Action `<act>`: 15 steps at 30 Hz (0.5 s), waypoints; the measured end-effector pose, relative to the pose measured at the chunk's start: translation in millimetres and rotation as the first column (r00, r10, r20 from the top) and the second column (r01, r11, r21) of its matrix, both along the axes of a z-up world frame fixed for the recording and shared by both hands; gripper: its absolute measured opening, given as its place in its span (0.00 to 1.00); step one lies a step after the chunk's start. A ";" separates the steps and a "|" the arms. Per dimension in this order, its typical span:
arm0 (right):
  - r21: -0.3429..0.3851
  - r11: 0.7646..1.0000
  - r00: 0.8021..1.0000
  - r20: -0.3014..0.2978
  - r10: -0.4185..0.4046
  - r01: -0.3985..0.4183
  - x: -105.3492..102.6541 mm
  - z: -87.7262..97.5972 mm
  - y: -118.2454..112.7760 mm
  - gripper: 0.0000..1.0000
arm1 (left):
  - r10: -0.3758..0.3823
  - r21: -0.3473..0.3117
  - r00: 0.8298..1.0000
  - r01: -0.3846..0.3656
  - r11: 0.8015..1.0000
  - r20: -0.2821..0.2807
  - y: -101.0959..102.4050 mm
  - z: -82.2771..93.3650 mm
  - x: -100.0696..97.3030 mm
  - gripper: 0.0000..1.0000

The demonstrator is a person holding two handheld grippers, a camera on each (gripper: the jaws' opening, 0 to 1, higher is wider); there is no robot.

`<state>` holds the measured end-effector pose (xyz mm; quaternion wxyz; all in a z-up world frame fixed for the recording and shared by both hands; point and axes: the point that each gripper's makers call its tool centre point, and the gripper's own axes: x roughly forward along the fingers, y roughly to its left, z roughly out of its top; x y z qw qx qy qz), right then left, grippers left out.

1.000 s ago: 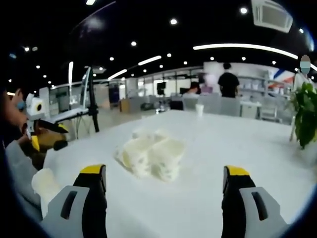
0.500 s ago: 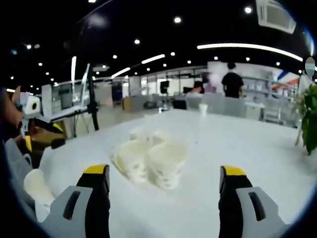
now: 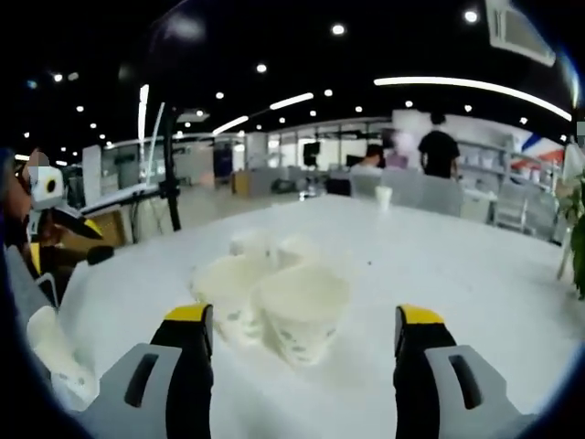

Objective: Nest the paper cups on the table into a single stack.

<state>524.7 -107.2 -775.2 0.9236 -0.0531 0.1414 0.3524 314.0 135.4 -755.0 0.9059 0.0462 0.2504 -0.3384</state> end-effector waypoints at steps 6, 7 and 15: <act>-0.002 1.000 1.000 -0.021 -0.014 0.014 5.6 -8.6 2.3 0.72 | 0.002 0.002 1.000 -0.002 1.000 -0.007 1.9 -1.7 -2.1 0.98; -0.007 1.000 1.000 -0.021 -0.015 0.015 6.4 -10.0 2.5 0.71 | 0.004 0.001 1.000 -0.004 1.000 -0.009 3.2 -3.1 -2.0 0.98; -0.020 1.000 0.999 -0.032 -0.023 0.022 14.5 -20.4 5.1 0.62 | 0.011 0.002 1.000 -0.011 1.000 -0.020 6.0 -7.1 -3.1 0.98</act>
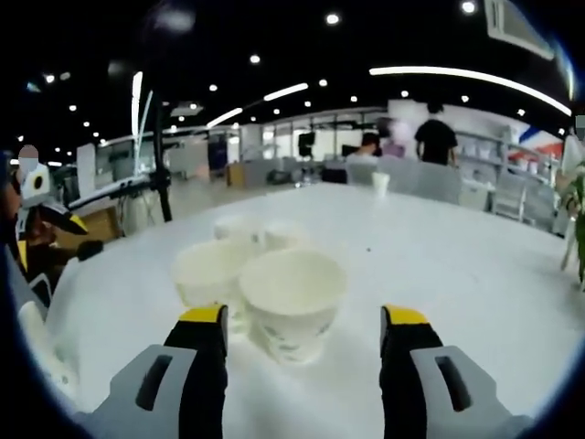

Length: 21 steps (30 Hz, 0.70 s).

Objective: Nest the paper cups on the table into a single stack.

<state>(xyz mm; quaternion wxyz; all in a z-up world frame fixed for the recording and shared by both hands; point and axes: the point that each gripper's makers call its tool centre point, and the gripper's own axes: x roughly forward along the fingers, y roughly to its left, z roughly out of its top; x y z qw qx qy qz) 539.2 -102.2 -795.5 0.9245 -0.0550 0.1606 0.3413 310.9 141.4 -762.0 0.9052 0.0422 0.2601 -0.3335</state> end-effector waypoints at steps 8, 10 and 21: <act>0.012 1.000 1.000 -0.012 0.005 -0.005 7.0 -3.2 6.6 0.58 | 0.004 0.000 1.000 -0.004 1.000 -0.008 -2.2 -3.0 -1.2 0.98; 0.012 1.000 1.000 -0.014 0.009 -0.009 9.0 -5.0 8.4 0.57 | 0.005 -0.001 1.000 -0.005 1.000 -0.009 -2.6 -3.2 -1.2 0.98; 0.007 1.000 1.000 -0.024 0.010 -0.009 9.4 -10.0 10.7 0.42 | 0.008 -0.001 1.000 -0.008 1.000 -0.006 -3.8 -4.1 -0.8 0.98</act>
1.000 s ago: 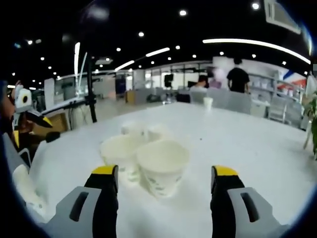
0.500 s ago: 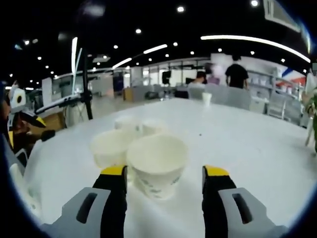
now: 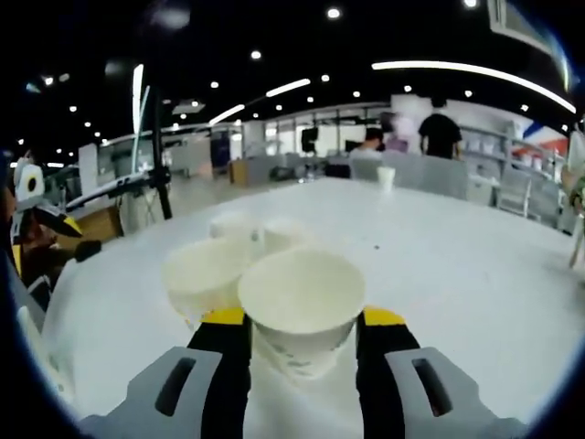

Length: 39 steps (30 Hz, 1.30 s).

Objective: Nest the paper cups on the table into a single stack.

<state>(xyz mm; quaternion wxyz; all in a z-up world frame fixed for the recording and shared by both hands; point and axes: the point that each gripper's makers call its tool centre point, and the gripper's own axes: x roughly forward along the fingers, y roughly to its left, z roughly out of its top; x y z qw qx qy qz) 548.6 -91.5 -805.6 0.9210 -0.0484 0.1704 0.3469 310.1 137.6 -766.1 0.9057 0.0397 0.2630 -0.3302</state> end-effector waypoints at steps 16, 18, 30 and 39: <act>0.006 1.000 1.000 0.011 -0.012 0.012 1.8 6.9 -4.0 0.40 | -0.002 0.001 1.000 0.002 1.000 0.002 -1.8 -0.5 -1.0 0.98; 0.007 1.000 1.000 0.012 -0.014 0.014 3.1 7.1 -5.2 0.40 | -0.002 0.000 1.000 0.002 1.000 0.002 -1.7 -0.4 -0.8 0.98; 0.034 0.999 0.999 0.026 -0.024 0.023 9.9 27.3 -6.4 0.39 | -0.012 0.001 1.000 0.012 1.000 0.005 -4.6 0.3 -0.6 0.98; 0.031 0.999 0.999 0.043 -0.023 0.022 18.8 40.5 -7.8 0.39 | -0.019 -0.004 1.000 0.019 1.000 0.010 -6.4 0.8 -0.4 0.98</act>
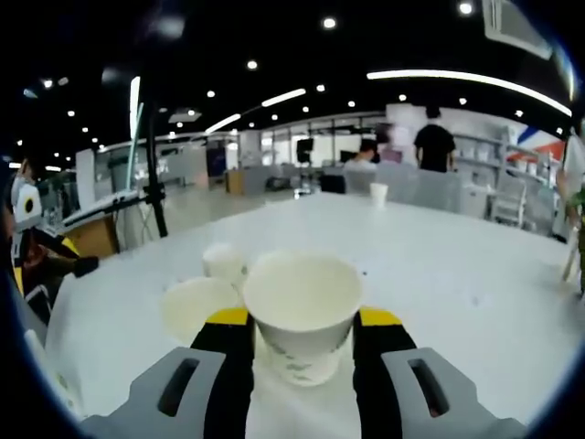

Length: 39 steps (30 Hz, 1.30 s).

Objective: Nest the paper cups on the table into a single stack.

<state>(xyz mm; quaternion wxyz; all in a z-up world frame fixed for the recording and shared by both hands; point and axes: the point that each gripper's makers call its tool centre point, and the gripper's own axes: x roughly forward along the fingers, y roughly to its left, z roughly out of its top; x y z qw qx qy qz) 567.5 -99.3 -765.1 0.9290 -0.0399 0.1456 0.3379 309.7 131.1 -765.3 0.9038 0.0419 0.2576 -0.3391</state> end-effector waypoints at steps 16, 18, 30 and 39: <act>-0.010 1.000 0.999 0.041 0.009 -0.009 12.1 35.9 2.4 0.39 | 0.000 -0.004 1.000 0.000 1.000 0.007 0.6 5.0 3.1 0.98; -0.009 1.000 0.999 0.048 0.008 -0.008 14.6 41.8 0.8 0.39 | 0.000 -0.004 1.000 0.000 1.000 0.007 1.0 5.4 3.3 0.98; -0.004 1.000 0.998 0.065 0.014 -0.014 22.0 68.4 1.4 0.39 | 0.000 -0.011 1.000 0.000 1.000 0.015 -0.1 10.9 5.5 0.98; -0.002 1.000 0.997 0.074 0.016 -0.016 25.8 79.8 2.1 0.39 | 0.001 -0.017 1.000 0.000 1.000 0.023 -0.7 15.2 10.1 0.98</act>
